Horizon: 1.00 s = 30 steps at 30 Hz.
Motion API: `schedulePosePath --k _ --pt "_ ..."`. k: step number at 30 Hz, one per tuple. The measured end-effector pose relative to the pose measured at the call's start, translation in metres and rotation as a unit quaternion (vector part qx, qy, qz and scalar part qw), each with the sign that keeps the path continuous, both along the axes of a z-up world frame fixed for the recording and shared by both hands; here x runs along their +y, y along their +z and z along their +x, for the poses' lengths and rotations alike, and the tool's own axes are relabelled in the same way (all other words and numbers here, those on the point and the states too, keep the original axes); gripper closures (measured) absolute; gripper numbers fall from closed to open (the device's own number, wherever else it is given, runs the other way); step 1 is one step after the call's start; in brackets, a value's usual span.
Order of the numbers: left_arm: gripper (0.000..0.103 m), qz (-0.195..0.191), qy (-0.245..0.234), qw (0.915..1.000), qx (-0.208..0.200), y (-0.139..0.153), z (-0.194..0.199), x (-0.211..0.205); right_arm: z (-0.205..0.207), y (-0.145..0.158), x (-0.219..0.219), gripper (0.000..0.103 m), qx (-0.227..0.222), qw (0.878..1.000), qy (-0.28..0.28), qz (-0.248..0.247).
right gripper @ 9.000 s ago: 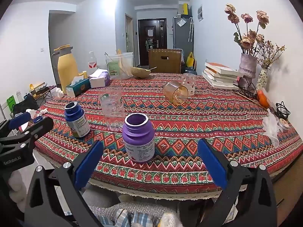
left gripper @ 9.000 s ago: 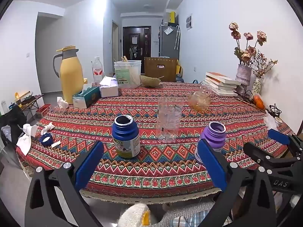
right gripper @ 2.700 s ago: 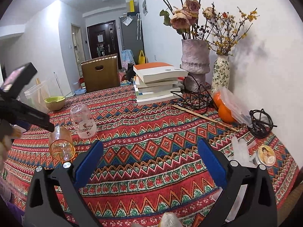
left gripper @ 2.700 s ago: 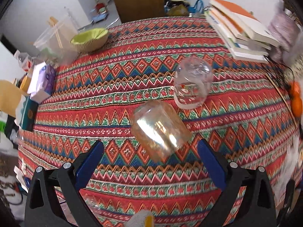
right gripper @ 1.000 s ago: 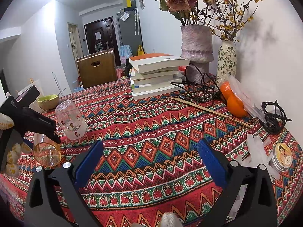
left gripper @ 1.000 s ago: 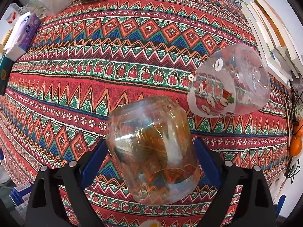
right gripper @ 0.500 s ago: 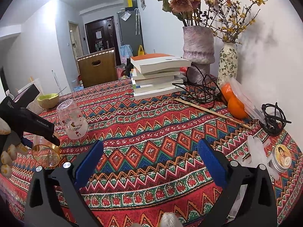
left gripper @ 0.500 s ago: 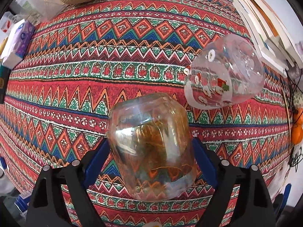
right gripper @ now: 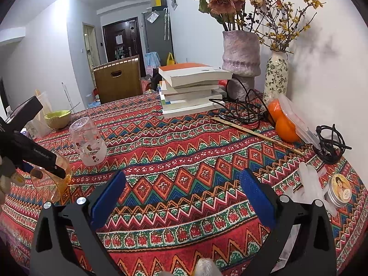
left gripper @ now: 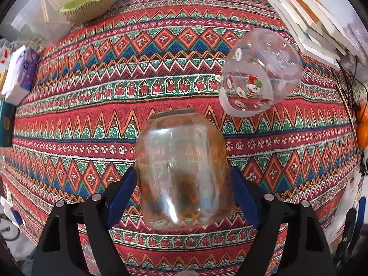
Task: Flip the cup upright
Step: 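Close the left tool on the amber glass cup and lift it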
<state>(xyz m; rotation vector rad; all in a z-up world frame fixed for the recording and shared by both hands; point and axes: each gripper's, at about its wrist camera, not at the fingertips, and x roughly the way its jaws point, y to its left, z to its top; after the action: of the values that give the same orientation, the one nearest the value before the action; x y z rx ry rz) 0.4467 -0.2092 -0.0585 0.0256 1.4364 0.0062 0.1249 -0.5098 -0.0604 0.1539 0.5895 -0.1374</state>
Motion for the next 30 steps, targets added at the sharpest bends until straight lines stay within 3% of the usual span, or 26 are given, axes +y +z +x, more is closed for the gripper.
schedulePosePath --k 14,21,27,30 --pt "0.024 -0.015 0.006 0.9992 0.035 -0.01 -0.033 0.006 -0.006 0.006 0.006 0.007 -0.006 1.0 0.001 -0.004" --pt "0.02 -0.037 0.033 0.9953 0.083 -0.039 -0.004 0.011 -0.006 0.005 0.006 0.007 -0.005 1.0 0.001 -0.005" --pt "0.023 -0.022 0.048 0.9945 0.091 -0.057 0.0 0.01 -0.005 0.0 0.003 0.007 -0.001 1.0 -0.004 -0.003" --pt "0.025 -0.002 0.025 0.9968 0.076 -0.06 0.001 0.004 -0.005 -0.002 0.001 0.007 0.0 1.0 -0.004 -0.001"
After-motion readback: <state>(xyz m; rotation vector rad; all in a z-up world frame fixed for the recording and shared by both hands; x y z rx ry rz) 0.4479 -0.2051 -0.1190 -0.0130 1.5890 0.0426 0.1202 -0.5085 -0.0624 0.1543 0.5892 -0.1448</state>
